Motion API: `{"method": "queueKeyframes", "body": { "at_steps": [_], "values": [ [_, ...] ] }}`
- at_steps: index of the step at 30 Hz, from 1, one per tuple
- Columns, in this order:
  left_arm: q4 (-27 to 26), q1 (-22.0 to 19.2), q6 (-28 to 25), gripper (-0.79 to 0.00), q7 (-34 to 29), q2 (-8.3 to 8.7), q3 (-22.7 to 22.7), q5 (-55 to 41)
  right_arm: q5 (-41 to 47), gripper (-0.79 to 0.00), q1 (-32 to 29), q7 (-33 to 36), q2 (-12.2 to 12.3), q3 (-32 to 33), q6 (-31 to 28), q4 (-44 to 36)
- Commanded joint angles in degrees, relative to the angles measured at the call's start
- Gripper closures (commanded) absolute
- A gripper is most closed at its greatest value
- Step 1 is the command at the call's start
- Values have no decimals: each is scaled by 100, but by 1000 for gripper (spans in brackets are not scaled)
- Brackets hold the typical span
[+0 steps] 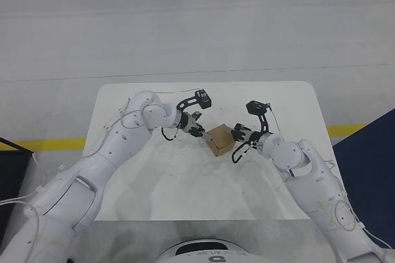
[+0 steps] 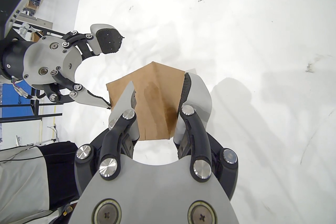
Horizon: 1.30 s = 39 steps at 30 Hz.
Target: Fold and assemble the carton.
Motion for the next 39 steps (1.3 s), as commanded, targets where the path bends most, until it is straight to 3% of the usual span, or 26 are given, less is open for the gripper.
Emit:
{"method": "queueKeyframes", "body": {
  "at_steps": [1,3,5,6,7,13,18,25,32,39],
  "values": [
    [31,-18,-40,-785,52,-3,-32,-57,-15,-394,-43,-61,3,34,22,-74],
    [69,-27,-69,-785,116,15,-106,-117,-20,-391,-90,-172,6,91,48,-166],
    [88,-15,-121,-785,169,59,-211,-134,44,-311,-162,-365,7,197,81,-286],
    [96,-5,-131,-785,207,94,-288,-126,117,-95,-199,-485,7,274,84,-372],
    [85,32,-166,-785,249,133,-371,-144,182,0,-250,-589,8,342,82,-440],
    [-228,370,-226,-785,243,430,-894,-46,200,0,-443,-924,3,476,183,-680],
    [-577,757,-184,-785,251,679,-1373,45,456,0,-483,-786,-29,266,-165,-783],
    [-1160,1284,-80,-785,155,953,-1910,221,438,0,-217,-589,-99,-163,-177,-410],
    [-1501,1640,-42,-785,87,1117,-2227,290,374,0,108,-423,-168,-458,-4,109],
    [-1647,1758,-21,-785,49,1184,-2310,279,300,0,148,-449,-185,-486,77,-17]
  ]
}}
